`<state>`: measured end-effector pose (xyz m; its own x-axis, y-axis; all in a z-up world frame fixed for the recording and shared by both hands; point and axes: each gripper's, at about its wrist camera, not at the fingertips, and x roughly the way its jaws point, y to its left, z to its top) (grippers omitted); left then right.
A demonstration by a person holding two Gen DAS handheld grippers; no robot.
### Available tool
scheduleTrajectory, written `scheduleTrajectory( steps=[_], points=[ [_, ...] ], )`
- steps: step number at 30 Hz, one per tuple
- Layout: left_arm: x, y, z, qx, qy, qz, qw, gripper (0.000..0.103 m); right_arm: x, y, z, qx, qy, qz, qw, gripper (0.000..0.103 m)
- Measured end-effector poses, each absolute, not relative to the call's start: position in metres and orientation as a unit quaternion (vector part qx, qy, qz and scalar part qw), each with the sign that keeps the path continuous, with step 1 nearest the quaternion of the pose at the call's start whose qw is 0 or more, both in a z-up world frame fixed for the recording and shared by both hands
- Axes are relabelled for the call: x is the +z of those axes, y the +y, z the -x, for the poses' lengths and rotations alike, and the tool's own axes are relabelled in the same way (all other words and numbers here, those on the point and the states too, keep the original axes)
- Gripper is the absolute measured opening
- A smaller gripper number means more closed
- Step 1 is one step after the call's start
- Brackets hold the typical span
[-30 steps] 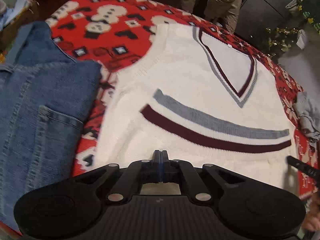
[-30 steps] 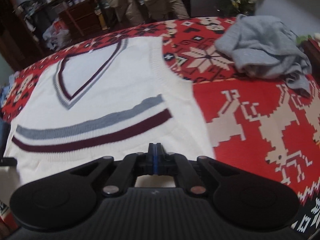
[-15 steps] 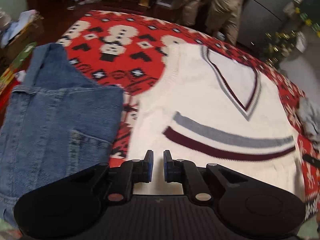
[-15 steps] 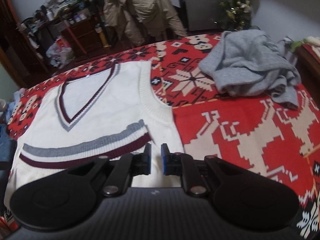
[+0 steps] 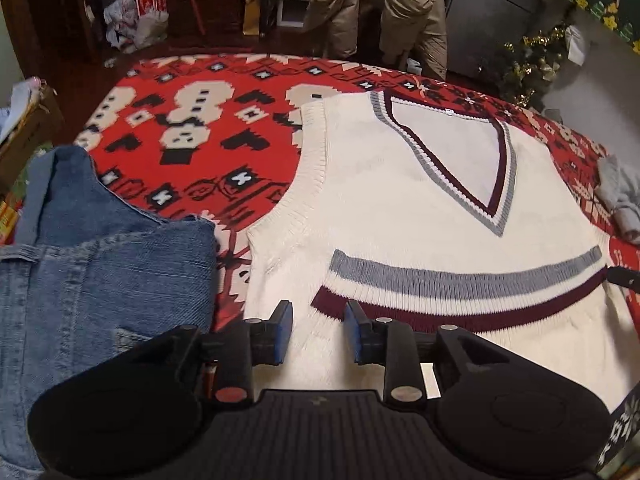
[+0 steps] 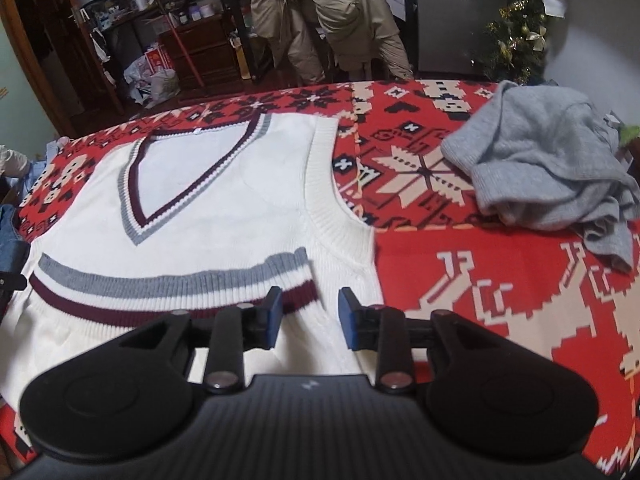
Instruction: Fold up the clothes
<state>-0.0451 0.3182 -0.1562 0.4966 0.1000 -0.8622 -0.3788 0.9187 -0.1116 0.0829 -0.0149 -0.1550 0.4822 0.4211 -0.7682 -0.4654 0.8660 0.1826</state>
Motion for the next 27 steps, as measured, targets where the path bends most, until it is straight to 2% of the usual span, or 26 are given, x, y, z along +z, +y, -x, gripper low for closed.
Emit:
scheduleTrajectory(
  steps=[10, 11, 13, 15, 19, 27],
  points=[
    [-0.164, 0.319, 0.037, 0.139, 0.474, 0.151, 0.856, 0.030, -0.170, -0.010, -0.101, 0.264, 0.448, -0.020, 0.854, 0.033],
    [-0.164, 0.318, 0.037, 0.140, 0.474, 0.150, 0.856, 0.030, -0.170, -0.009, -0.100, 0.264, 0.448, -0.019, 0.854, 0.026],
    [-0.162, 0.316, 0.038, 0.148, 0.472, 0.149, 0.856, 0.013, -0.169, -0.002, -0.094, 0.262, 0.443, 0.003, 0.858, 0.012],
    [-0.160, 0.316, 0.040, 0.158, 0.471, 0.152, 0.854, 0.006, -0.168, 0.006, -0.089, 0.259, 0.438, 0.025, 0.861, 0.007],
    [-0.154, 0.318, 0.045, 0.211, 0.467, 0.124, 0.850, 0.006, -0.163, 0.013, -0.081, 0.218, 0.419, 0.054, 0.880, 0.006],
    [-0.152, 0.316, 0.044, 0.252, 0.458, 0.062, 0.850, 0.006, -0.162, -0.021, -0.097, 0.163, 0.421, 0.004, 0.892, 0.005]
  ],
)
